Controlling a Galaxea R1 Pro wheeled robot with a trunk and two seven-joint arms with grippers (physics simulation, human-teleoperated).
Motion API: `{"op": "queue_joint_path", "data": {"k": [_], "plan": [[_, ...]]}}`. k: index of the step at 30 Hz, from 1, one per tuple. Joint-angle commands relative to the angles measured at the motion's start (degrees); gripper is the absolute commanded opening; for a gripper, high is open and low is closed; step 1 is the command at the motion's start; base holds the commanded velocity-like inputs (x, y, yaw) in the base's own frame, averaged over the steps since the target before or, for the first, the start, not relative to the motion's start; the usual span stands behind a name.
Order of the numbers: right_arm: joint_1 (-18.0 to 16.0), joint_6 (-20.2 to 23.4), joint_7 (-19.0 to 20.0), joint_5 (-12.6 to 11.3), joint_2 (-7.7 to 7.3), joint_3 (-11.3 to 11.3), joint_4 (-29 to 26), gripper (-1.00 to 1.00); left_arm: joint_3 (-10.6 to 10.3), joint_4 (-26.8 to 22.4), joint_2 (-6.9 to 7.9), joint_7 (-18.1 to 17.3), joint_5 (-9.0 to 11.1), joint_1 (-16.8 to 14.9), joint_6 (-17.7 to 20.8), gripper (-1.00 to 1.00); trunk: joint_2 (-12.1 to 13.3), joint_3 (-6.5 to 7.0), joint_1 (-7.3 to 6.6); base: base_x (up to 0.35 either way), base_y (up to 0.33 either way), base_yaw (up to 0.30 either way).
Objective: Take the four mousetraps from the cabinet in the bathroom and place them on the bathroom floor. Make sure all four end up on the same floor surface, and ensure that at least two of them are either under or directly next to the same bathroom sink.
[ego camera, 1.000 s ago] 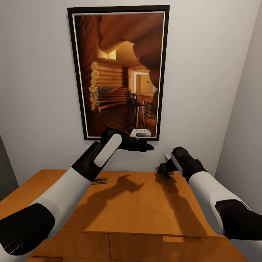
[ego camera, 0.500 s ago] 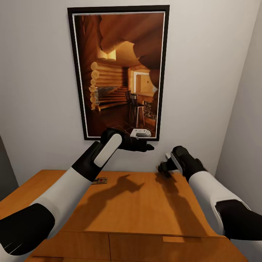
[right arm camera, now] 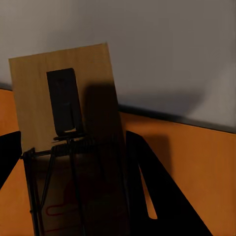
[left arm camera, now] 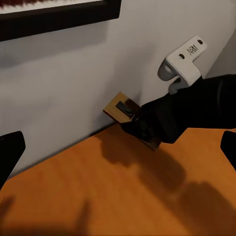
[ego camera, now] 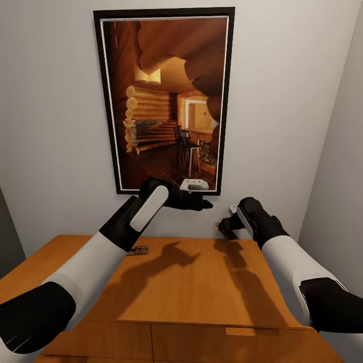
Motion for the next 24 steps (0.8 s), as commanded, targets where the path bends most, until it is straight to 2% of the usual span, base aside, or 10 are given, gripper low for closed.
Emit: {"op": "queue_joint_path", "data": {"k": [1, 8, 19, 24], "plan": [[-0.04, 0.22, 0.33, 0.26, -0.03, 0.14, -0.04, -1.0, -0.04, -0.01, 0.02, 0.58, 0.61, -0.06, 0.12, 1.0, -0.04, -0.07, 0.0, 0.0, 0.0, 0.0], [-0.04, 0.22, 0.11, 0.13, -0.16, 0.12, 0.17, -1.0, -0.08, 0.15, 0.44, 0.6, 0.7, -0.06, 0.17, 1.0, -0.04, -0.07, 0.0, -0.034, 0.05, 0.0], [-0.04, 0.22, 0.07, 0.0, -0.93, 0.12, 0.25, -1.0, -0.08, -0.2, 1.0, 0.61, 0.87, -0.06, 0.34, 1.0, -0.04, -0.07, 0.0, -0.153, 0.25, 0.0], [-0.04, 0.22, 0.01, -0.08, -0.99, 0.14, 0.25, -1.0, -0.06, -0.33, 1.94, 0.57, 1.18, -0.06, 0.38, 1.0, -0.04, -0.07, 0.0, -0.163, 0.281, 0.0]]}}
